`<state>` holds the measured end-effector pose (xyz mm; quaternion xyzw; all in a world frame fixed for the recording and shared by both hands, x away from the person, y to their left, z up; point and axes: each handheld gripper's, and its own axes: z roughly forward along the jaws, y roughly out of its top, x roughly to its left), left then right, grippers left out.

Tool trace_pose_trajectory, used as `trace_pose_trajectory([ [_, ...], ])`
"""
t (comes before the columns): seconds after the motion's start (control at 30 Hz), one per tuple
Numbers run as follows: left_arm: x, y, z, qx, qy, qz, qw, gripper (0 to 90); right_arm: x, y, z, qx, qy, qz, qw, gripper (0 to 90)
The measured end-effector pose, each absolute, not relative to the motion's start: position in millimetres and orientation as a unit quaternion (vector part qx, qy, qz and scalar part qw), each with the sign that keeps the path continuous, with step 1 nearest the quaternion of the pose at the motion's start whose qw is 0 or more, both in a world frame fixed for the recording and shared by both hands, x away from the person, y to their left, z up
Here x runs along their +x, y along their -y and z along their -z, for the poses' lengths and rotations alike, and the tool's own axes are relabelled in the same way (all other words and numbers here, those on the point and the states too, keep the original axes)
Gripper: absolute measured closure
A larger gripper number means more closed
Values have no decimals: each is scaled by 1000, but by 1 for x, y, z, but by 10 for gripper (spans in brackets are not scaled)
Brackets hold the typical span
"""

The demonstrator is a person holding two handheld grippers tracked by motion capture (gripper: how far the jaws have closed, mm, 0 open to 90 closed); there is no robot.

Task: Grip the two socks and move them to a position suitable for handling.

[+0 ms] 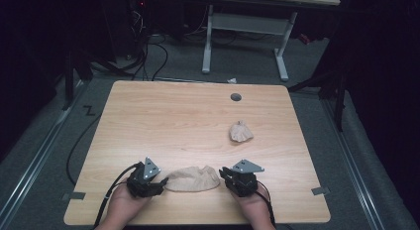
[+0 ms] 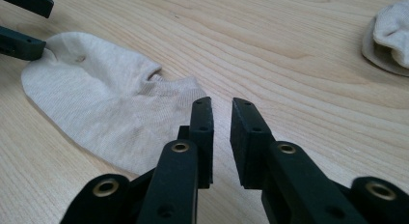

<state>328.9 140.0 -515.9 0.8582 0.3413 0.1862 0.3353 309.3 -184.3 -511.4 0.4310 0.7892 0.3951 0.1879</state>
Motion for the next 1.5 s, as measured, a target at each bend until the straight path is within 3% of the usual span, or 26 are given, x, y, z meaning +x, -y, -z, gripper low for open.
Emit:
trace_pose_trajectory([
  [0.13, 327, -138, 515, 859, -323, -171, 359, 518, 309, 176, 512, 420, -793, -406, 170, 723],
  [0.27, 325, -125, 519, 879, -291, -165, 339, 647, 315, 161, 516, 407, -811, -382, 175, 724],
  [0.47, 319, -122, 522, 887, -279, -158, 333, 710, 314, 160, 524, 407, -833, -334, 167, 838],
  [0.6, 315, -122, 521, 889, -274, -146, 335, 645, 302, 166, 523, 407, -835, -333, 160, 836],
  [0.67, 314, -123, 519, 887, -278, -152, 336, 561, 298, 167, 522, 404, -834, -342, 158, 796],
  [0.9, 321, -149, 503, 850, -318, -180, 379, 434, 308, 184, 510, 436, -797, -374, 185, 653],
  [1.13, 333, -177, 504, 832, -363, -171, 384, 401, 339, 192, 505, 461, -785, -361, 202, 568],
  [1.3, 340, -193, 506, 814, -394, -147, 402, 377, 357, 194, 502, 473, -782, -342, 218, 567],
  [1.5, 342, -196, 503, 814, -390, -158, 402, 374, 381, 205, 496, 488, -767, -337, 244, 513],
])
